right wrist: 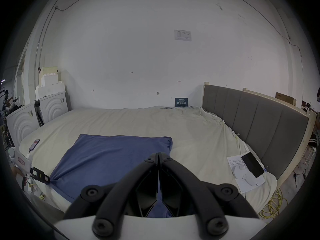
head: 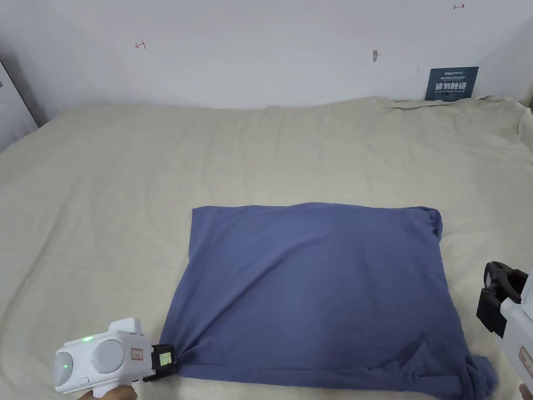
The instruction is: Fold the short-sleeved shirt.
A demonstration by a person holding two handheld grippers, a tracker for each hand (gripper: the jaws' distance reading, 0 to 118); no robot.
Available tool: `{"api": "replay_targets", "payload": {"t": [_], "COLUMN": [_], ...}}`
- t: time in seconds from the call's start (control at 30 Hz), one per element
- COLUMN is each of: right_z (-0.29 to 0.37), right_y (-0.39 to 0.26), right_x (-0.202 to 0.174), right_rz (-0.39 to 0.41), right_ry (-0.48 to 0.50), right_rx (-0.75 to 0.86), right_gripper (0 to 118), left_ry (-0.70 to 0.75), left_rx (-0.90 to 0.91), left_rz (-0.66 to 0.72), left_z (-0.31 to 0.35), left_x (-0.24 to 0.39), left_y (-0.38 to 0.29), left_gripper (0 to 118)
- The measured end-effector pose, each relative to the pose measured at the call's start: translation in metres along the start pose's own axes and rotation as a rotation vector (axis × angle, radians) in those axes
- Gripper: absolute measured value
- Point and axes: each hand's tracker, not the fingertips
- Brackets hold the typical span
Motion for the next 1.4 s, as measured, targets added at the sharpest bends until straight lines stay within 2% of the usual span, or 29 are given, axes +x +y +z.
{"api": "replay_targets", "payload": {"t": [0.07, 0.1, 0.23, 0.4, 0.43, 0.47, 0.53, 0.57, 0.6, 0.7, 0.87, 0.93, 1.0, 1.13, 1.2, 1.3, 1.4], "right_z": [0.0, 0.0, 0.0, -0.012, -0.016, -0.019, -0.025, -0.028, -0.031, -0.037, -0.049, -0.052, -0.053, -0.061, -0.062, -0.058, -0.05], "right_y": [-0.002, -0.002, -0.007, -0.027, -0.033, -0.04, -0.056, -0.065, -0.073, -0.097, -0.125, -0.133, -0.138, -0.146, -0.148, -0.143, -0.133], "right_x": [0.001, 0.002, 0.006, 0.017, 0.019, 0.021, 0.024, 0.025, 0.026, 0.027, 0.022, 0.021, 0.018, 0.018, 0.019, 0.027, 0.027], "right_rz": [-0.002, -0.003, -0.005, -0.039, -0.039, -0.047, -0.068, -0.085, -0.096, -0.114, -0.088, -0.089, -0.092, -0.079, -0.07, -0.085, -0.067], "right_ry": [-0.005, -0.006, -0.011, -0.003, -0.008, -0.01, 0.011, 0.012, 0.007, 0.004, -0.01, -0.002, 0.003, 0.003, -0.017, 0.0, -0.005], "right_rx": [-0.006, -0.01, -0.032, -0.168, -0.21, -0.247, -0.312, -0.348, -0.382, -0.434, -0.526, -0.548, -0.562, -0.584, -0.576, -0.565, -0.532], "right_gripper": [0, 0, 0, 4, 11, 23, 69, 85, 94, 94, 92, 81, 78, 34, 4, 3, 3], "left_ry": [-0.029, -0.041, -0.041, -0.064, -0.07, -0.071, -0.087, -0.093, -0.095, -0.106, -0.111, -0.111, -0.113, -0.11, -0.11, -0.113, -0.122], "left_rx": [-0.033, -0.036, -0.013, 0.041, 0.05, 0.061, 0.092, 0.104, 0.112, 0.138, 0.135, 0.137, 0.136, 0.131, 0.133, 0.137, 0.139], "left_rz": [0.006, 0.022, 0.0, -0.034, -0.042, -0.052, -0.082, -0.088, -0.091, -0.115, -0.12, -0.117, -0.11, -0.109, -0.104, -0.095, -0.083], "left_z": [-0.003, -0.003, -0.001, 0.012, 0.015, 0.018, 0.024, 0.028, 0.03, 0.034, 0.034, 0.034, 0.034, 0.032, 0.031, 0.032, 0.032], "left_x": [0.001, 0.002, 0.006, 0.009, 0.01, 0.011, 0.013, 0.013, 0.014, 0.015, 0.015, 0.015, 0.015, 0.014, 0.013, 0.012, 0.011], "left_y": [-0.002, -0.005, -0.008, -0.007, -0.007, -0.006, -0.007, -0.007, -0.007, -0.007, -0.005, -0.004, -0.004, -0.005, -0.005, -0.005, -0.003], "left_gripper": [35, 24, 7, 3, 3, 3, 3, 3, 3, 3, 3, 3, 3, 3, 3, 3, 3]}}
